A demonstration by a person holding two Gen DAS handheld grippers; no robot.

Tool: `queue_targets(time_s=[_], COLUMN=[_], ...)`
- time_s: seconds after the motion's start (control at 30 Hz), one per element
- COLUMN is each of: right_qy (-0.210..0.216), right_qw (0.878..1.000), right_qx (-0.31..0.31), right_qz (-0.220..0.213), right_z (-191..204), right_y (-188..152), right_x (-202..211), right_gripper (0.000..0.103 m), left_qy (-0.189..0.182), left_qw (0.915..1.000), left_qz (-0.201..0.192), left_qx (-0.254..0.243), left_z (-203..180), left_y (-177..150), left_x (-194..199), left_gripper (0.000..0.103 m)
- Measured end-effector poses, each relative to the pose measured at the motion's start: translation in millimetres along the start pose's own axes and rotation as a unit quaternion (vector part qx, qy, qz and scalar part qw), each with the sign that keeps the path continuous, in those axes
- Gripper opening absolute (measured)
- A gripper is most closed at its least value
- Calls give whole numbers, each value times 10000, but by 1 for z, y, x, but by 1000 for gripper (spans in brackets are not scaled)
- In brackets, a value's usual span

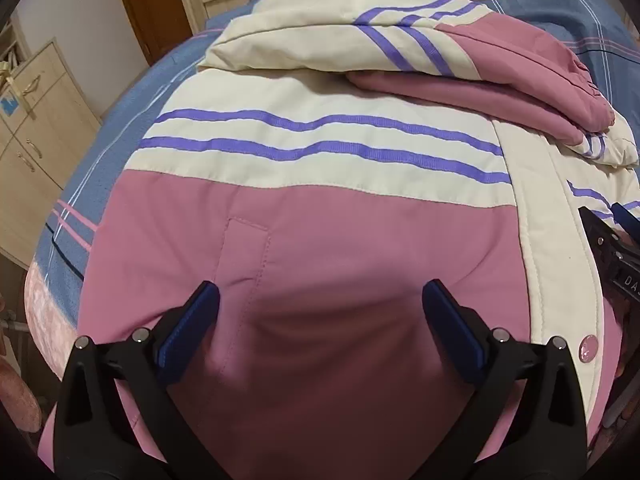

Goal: Fold large clothes

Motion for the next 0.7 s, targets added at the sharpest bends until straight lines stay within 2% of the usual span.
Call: queue_targets(time_s=[0.03, 0.13, 0.2, 0.23, 0.3, 0.37, 0.43, 0.5, 0.53, 0.57, 0.6, 0.67, 0.7], right_qy=[-58, -97, 376, 444, 431, 382, 126, -402, -390, -58, 8, -164, -201], right_qw=[10000, 9989, 9990, 9987, 9984, 9986, 9991, 9986, 9991, 9998, 9994, 9997, 9997], right_qx=[54, 113, -162, -239, -281, -124, 65, 266, 181, -182, -317, -170, -137], right_qz=[43, 436, 168, 19, -247, -336, -390, -239, -69, 85, 107, 8, 26], right_z=[0, 6, 13, 14, 13, 17, 12, -4, -11, -18, -22, -19, -19], right_y=[-1, 11, 35, 47, 80, 108, 127, 124, 111, 98, 98, 102, 100], right_x=[1, 8, 25, 30, 32, 17, -15, -61, -85, -103, -103, -99, -100], right_gripper=[102, 102, 102, 102, 102, 102, 102, 102, 102, 102, 102, 102, 102], left_qy=[20, -107, -360, -353, -242, -225, -422, -335, -182, -281, -451, -221, -122], left_qw=[10000, 9992, 9992, 9993, 9993, 9988, 9972, 9976, 9989, 9992, 9984, 9970, 9968], left_qz=[10, 383, 114, -47, -284, -437, -583, -599, -432, -281, -333, -739, -793], left_qx=[-9, 69, 114, 101, 57, 74, 195, 100, -14, -8, 113, 38, -7], left_z=[0, -1, -3, -3, -5, -10, -17, -17, -14, -16, -14, -17, -19], left_y=[-3, 7, 30, 42, 70, 101, 138, 160, 160, 159, 151, 151, 150], left_x=[4, 23, 43, 50, 55, 50, 27, -14, -47, -71, -83, -77, -76], left_gripper=[101, 101, 101, 101, 101, 101, 101, 101, 101, 101, 101, 101, 101])
Point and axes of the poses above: each gripper's, at about its wrist camera, not at the fingertips, and x roughly against the way its jaws point, z to its left, y to its top, the point moved 8 cm from there along -x, roughly the way its jaws point, and after that the axes turned 6 degrees about -z, right-handed, at the moved point
